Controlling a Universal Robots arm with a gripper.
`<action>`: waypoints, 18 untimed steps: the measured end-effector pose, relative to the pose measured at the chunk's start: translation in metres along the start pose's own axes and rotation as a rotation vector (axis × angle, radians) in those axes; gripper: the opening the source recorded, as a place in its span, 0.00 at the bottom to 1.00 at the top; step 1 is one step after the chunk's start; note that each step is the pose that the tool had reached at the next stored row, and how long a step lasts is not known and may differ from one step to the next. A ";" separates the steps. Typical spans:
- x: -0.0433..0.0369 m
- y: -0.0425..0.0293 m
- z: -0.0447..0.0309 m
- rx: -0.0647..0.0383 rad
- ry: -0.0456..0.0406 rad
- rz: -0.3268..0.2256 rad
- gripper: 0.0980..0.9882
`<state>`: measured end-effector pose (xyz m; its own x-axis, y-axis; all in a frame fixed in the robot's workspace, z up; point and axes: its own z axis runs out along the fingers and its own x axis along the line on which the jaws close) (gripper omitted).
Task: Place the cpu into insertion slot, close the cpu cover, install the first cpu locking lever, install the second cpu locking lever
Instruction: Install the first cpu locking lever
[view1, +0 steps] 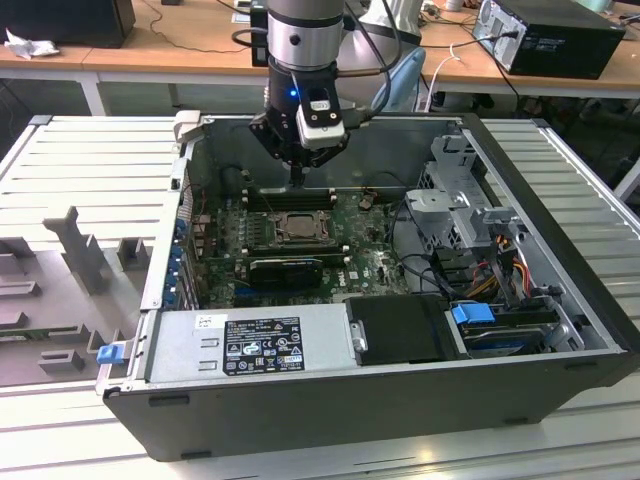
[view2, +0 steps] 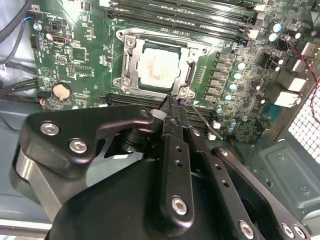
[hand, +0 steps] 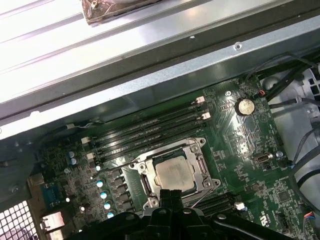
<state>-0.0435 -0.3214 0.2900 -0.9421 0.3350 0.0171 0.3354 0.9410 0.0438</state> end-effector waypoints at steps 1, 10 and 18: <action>0.0010 -0.0004 0.0000 0.000 0.0000 -0.001 0.01; 0.0096 -0.0034 -0.0001 0.000 -0.0002 -0.002 0.01; 0.0122 -0.0043 -0.0001 0.000 -0.0003 -0.002 0.01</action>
<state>-0.0564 -0.3214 0.2901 -0.9427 0.3332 0.0168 0.3336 0.9417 0.0438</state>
